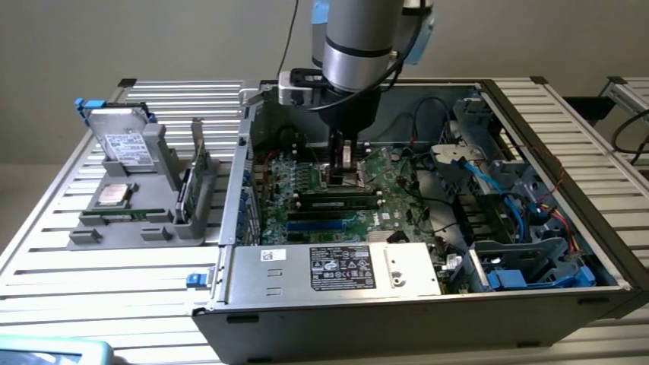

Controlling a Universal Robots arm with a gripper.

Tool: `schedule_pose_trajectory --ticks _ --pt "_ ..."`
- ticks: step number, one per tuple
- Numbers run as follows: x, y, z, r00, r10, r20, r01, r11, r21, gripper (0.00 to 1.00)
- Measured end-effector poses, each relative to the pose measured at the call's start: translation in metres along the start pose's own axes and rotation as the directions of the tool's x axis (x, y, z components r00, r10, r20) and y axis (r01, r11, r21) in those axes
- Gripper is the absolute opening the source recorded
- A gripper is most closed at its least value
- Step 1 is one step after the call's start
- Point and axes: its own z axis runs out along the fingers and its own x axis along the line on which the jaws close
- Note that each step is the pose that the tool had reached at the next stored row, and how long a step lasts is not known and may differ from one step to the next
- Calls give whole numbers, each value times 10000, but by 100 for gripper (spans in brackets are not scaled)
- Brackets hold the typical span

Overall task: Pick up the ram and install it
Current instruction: 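Press down the ram until it locks into place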

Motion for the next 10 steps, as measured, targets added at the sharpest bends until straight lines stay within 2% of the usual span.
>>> schedule_pose_trajectory --ticks 5,10 --pt "-2 -93 -91 10000 -5 9 5 10000 10 11" --pt "-2 -103 -100 10000 -7 12 7 10000 23 11"
